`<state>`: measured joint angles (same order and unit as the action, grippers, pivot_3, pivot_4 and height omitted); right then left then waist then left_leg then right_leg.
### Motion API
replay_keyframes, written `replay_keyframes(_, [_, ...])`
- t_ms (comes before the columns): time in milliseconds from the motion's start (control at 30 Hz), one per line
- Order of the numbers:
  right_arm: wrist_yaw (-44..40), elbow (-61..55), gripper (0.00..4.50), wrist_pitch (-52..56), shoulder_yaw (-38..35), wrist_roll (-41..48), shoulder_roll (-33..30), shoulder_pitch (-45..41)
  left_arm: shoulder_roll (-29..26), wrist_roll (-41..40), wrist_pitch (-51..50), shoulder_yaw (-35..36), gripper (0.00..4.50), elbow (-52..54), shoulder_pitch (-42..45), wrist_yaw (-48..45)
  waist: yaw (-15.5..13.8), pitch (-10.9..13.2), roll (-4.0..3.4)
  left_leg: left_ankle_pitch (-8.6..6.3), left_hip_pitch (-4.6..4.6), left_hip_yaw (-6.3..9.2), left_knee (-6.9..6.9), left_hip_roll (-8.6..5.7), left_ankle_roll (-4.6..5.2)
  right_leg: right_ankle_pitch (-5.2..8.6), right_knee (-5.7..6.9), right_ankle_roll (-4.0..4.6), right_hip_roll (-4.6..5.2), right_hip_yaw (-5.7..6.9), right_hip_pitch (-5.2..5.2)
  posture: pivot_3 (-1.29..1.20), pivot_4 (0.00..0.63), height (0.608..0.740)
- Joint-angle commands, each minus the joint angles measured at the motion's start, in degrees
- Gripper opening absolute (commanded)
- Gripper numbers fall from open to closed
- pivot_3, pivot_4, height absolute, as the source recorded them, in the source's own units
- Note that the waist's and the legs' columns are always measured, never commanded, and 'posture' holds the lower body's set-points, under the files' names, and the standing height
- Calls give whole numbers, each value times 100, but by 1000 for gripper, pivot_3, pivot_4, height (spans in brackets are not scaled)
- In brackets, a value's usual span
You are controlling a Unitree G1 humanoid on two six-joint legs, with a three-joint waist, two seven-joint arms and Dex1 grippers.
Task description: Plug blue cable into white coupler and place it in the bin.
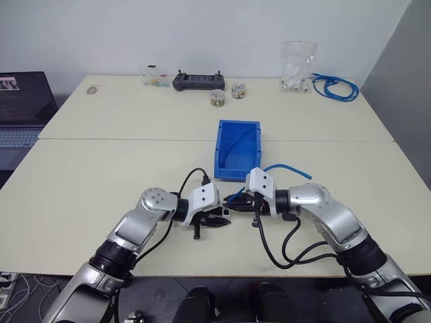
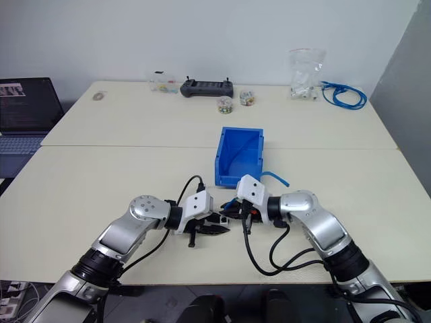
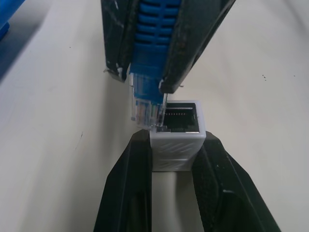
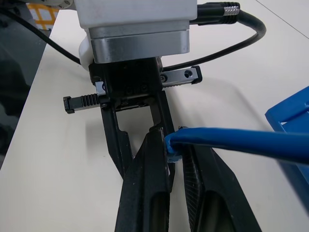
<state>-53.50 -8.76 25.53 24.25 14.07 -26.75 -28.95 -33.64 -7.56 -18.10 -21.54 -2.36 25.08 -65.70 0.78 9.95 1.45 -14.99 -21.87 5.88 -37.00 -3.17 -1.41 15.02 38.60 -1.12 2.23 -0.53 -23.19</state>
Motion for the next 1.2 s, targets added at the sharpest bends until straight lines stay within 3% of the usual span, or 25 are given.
replay_keyframes(33, [-275,-43,113,-40,110,-70,-45,-16,-46,133,-51,-120,782,-12,-116,-63,4,0,0,0,0,0,0,0,0,0,0,0,0,0,0,0,150,740])
replay_keyframes(533, [-656,-43,111,12,-40,-35,30,-177,-120,152,-68,-127,782,53,-173,-79,40,-1,0,0,1,2,0,1,0,0,3,0,0,1,0,0,150,740])
replay_keyframes(1200, [-1473,662,110,-281,618,-638,70,-790,-146,242,37,-131,782,82,-209,-155,78,-2,-1,0,5,3,0,0,0,0,8,1,0,1,0,0,150,740])
